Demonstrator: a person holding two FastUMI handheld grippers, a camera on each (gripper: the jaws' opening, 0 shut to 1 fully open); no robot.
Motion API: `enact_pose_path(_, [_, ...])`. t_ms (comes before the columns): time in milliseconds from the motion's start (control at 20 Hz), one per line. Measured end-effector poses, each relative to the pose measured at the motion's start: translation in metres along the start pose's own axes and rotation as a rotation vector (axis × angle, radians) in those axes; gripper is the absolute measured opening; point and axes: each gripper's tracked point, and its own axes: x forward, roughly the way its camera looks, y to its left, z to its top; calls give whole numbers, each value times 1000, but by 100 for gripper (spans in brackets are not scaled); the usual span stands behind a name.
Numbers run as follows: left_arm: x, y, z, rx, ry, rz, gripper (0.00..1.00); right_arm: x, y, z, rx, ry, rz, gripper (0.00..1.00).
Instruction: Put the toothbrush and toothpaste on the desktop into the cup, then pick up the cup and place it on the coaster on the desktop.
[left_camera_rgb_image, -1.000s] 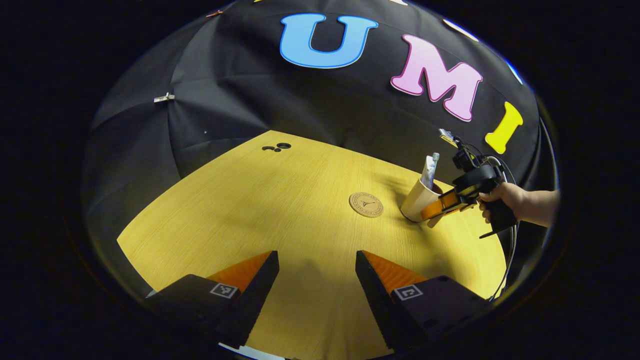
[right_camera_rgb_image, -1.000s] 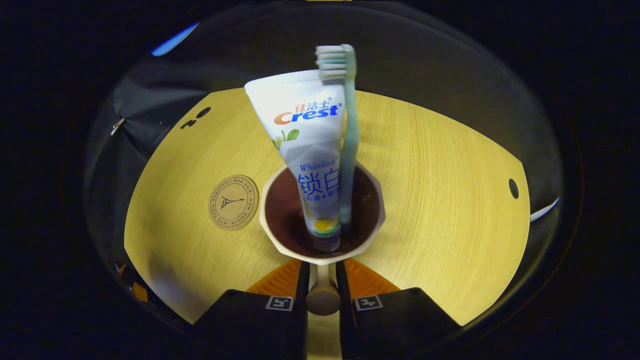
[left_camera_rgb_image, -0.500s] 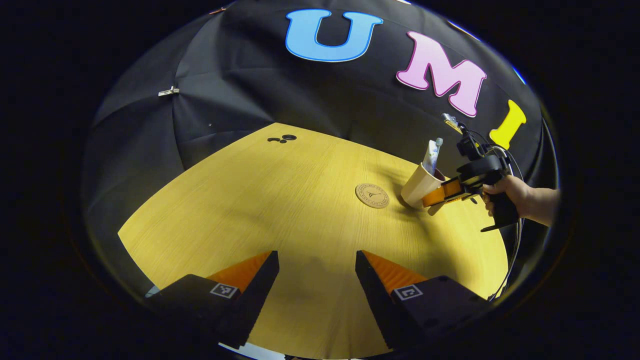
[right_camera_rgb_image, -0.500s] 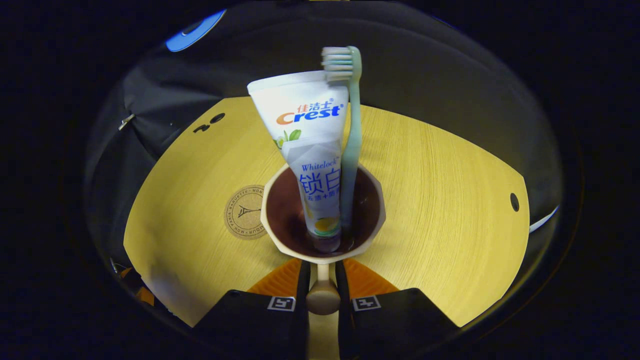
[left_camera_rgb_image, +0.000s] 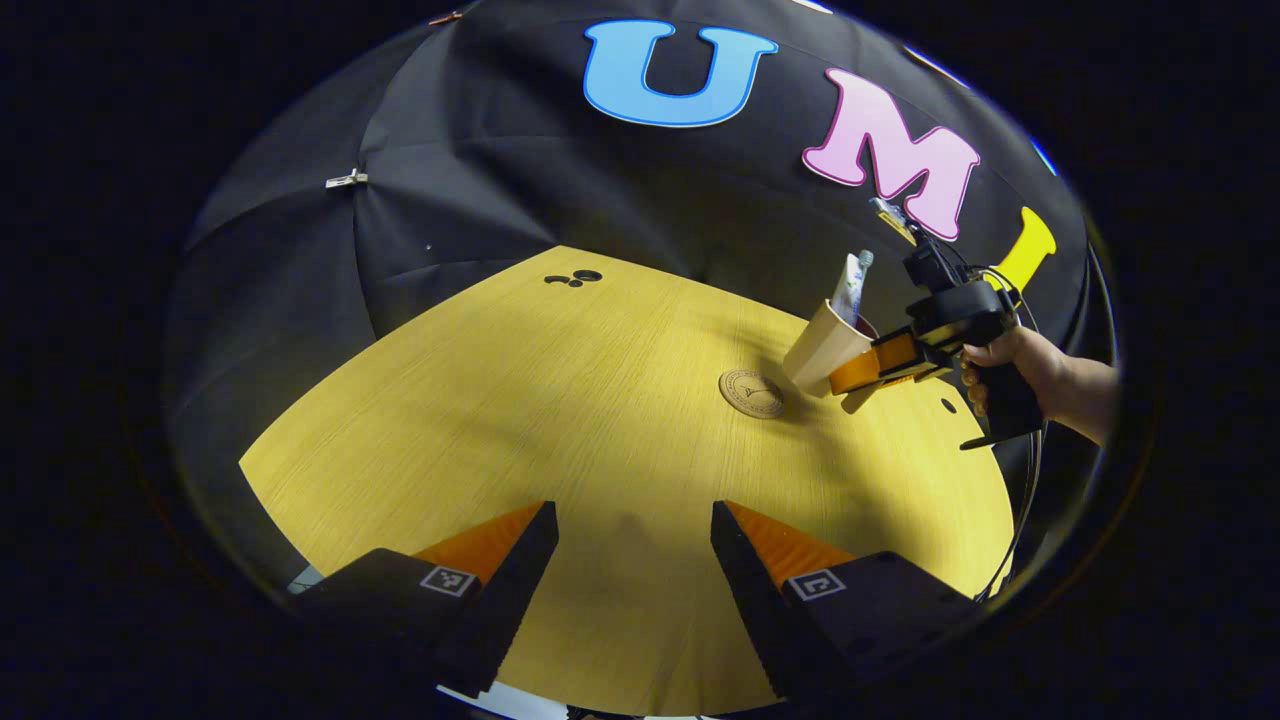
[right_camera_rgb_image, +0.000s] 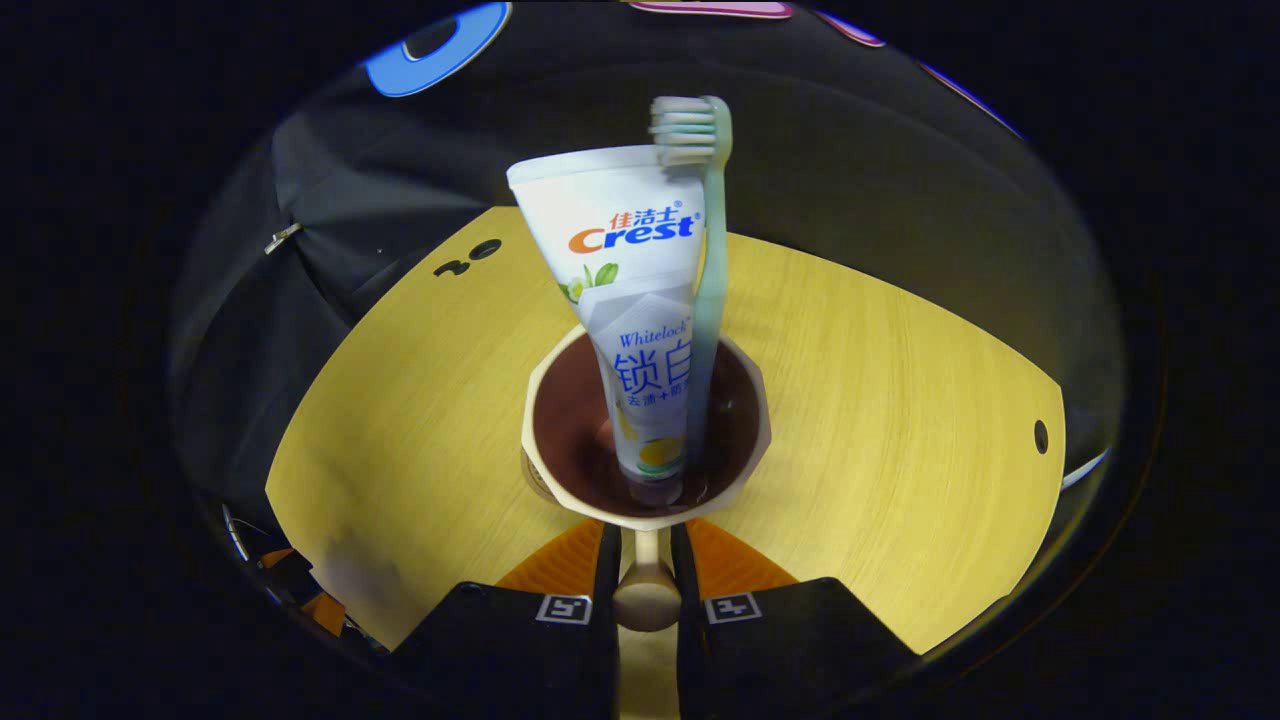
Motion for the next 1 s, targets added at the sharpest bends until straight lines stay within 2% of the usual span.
enact_pose_path(450, [-21, 18, -23, -59, 36, 25, 97, -4, -12, -5, -72, 53, 24, 26])
enact_pose_path(750, [-28, 28, -24, -58, 27, 41, 97, -5, -17, -8, -106, 87, -4, 26])
enact_pose_path(800, [-29, 30, -25, -60, 27, 45, 97, -7, -17, -6, -106, 83, -7, 20])
enact_pose_path(850, [-32, 32, -24, -64, 27, 47, 97, -9, -16, -8, -101, 89, -10, 27])
enact_pose_path(1000, [-41, 30, -23, -70, 25, 48, 97, -21, -14, -2, -93, 71, -15, 36])
